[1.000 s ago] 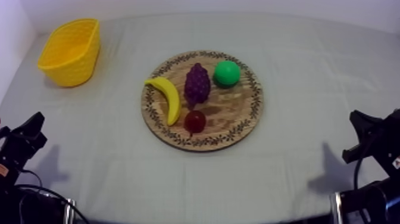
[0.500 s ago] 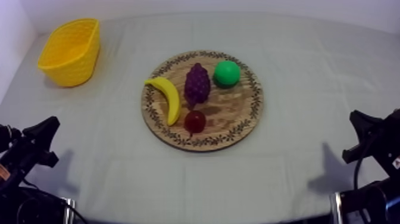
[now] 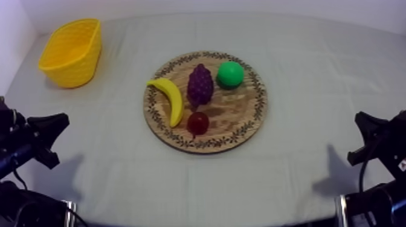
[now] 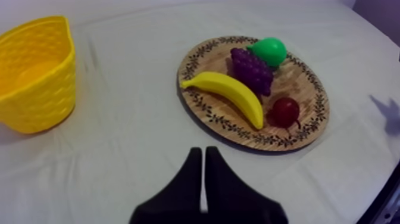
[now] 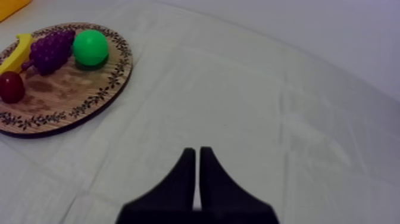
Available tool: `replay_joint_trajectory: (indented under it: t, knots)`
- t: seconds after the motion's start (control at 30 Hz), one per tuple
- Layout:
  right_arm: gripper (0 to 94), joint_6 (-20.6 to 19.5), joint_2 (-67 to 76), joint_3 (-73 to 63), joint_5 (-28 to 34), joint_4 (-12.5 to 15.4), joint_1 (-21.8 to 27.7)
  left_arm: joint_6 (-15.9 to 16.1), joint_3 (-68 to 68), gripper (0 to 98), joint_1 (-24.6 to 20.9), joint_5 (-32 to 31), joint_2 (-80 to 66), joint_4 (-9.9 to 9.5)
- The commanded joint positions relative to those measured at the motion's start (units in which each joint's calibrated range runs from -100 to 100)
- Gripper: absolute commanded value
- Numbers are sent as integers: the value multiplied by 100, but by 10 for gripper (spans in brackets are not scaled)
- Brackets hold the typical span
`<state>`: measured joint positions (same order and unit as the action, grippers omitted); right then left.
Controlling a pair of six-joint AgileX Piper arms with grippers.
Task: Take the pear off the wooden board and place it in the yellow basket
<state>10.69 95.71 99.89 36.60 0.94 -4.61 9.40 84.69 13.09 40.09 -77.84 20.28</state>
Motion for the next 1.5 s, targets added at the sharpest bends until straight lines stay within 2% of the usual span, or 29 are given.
replay_joint_trajectory:
  t: [0.0, 0.13, 0.27, 0.53, 0.63, 0.9, 1.07, 1.23, 1.47]
  knots:
    - [4, -2, 4, 0, 1, 1, 1, 17, -265, 0, -80, 193, 660, 122]
    - [4, -2, 4, 0, 1, 1, 1, -146, -678, 0, -251, 567, 1480, 214]
    - [4, -2, 4, 0, 1, 1, 1, -181, -1139, 0, -373, 826, 2325, 288]
    - [4, -2, 4, 0, 1, 1, 1, -149, -2352, 0, -278, 1186, 3988, 259]
    - [4, -2, 4, 0, 1, 1, 1, -273, -2928, 0, -119, 1347, 4561, 112]
    - [4, -2, 4, 0, 1, 1, 1, -1131, -4505, 0, 525, 1808, 5936, -691]
    - [4, -2, 4, 0, 1, 1, 1, -1470, -5654, 0, 919, 2164, 6817, -1033]
    - [4, -2, 4, 0, 1, 1, 1, -1757, -6729, 0, 1219, 2301, 7686, -1135]
    - [4, -2, 4, 0, 1, 1, 1, -2105, -8408, 0, 1442, 2718, 8819, -1138]
